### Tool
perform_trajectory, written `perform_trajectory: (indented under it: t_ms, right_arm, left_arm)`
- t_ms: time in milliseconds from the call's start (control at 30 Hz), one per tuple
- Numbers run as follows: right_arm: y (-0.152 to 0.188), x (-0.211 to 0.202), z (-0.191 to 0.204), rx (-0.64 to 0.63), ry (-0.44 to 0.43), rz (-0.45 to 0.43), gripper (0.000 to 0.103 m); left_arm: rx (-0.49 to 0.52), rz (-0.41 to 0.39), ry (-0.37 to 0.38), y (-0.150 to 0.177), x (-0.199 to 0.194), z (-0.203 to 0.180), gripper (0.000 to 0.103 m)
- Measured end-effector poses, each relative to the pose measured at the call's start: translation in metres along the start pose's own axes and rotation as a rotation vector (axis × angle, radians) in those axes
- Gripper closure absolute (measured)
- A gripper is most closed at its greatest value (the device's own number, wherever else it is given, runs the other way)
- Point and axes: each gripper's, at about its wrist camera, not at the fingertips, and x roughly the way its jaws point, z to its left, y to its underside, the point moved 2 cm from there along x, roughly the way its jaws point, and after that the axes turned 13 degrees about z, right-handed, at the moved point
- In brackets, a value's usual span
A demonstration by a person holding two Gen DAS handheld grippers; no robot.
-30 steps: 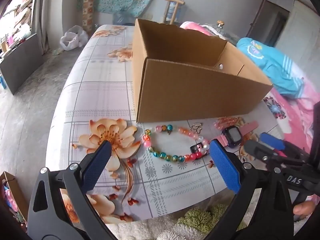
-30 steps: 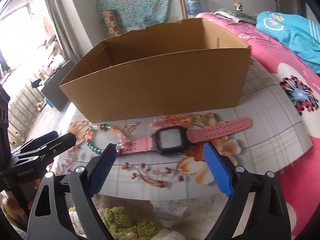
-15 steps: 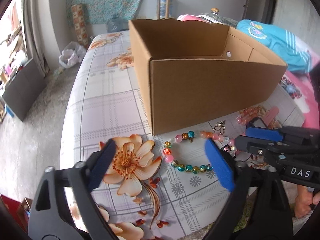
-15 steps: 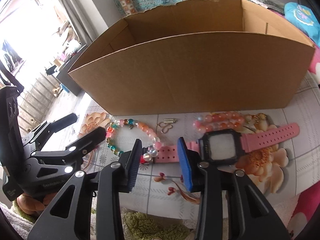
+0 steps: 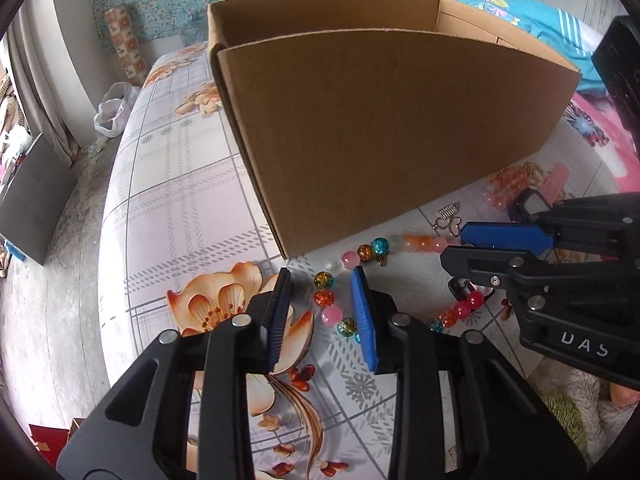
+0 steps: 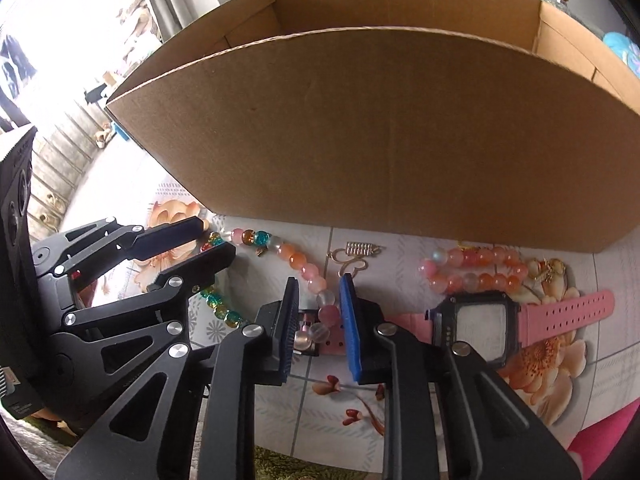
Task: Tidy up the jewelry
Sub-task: 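Close the left gripper on the beaded bracelet while the right gripper also grips it, then carry the beaded bracelet into the cardboard box and open both grippers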
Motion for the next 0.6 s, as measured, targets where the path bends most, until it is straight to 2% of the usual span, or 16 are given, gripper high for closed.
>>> perform_trajectory:
  t_ms: [100, 267, 467, 600]
  right_arm:
    - [-0.001, 0.002, 0.005, -0.016, 0.025, 0.002, 0.090]
    - [0.002, 0.000, 0.008, -0.011, -0.013, -0.013, 0.093]
    - [0.014, -0.024, 0.012, -0.029, -0.086, -0.077, 0.093]
    - [0.025, -0.046, 0.014, -0.037, -0.148, -0.131, 0.093]
  left_arm:
    - [0.023, -0.035, -0.039, -0.013, -0.004, -0.012, 0.093]
    - [0.057, -0.071, -0.069, -0.011, -0.009, -0.018, 0.094]
    - [0.032, -0.120, 0.009, 0.000, -0.039, -0.017, 0.094]
    - [0.023, -0.163, 0.072, 0.007, -0.072, -0.012, 0.094]
